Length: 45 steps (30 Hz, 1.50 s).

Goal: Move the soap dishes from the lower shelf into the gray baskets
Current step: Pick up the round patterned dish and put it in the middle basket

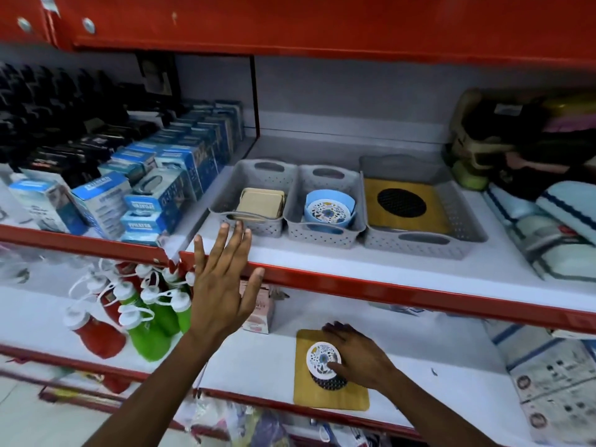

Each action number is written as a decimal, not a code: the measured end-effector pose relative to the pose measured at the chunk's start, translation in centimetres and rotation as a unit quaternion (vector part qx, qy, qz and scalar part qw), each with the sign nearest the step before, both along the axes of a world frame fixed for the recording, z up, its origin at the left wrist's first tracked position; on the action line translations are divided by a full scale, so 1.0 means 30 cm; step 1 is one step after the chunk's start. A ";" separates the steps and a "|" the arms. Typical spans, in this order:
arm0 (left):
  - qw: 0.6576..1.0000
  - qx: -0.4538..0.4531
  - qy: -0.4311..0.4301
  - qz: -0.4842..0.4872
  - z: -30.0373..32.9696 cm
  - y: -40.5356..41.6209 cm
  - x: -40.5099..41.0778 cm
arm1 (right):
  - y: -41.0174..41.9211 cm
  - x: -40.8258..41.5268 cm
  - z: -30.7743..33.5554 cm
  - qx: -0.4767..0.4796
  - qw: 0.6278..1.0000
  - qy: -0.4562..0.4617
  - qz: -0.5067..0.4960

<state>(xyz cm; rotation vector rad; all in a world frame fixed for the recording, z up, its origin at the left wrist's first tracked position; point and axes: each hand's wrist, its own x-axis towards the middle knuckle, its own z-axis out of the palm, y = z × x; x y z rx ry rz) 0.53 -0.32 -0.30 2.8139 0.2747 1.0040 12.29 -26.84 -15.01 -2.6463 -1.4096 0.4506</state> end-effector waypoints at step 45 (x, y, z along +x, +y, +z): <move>1.000 -0.030 0.005 0.000 -0.008 0.001 0.004 | 0.184 -0.093 0.681 0.475 0.853 -0.113 -0.184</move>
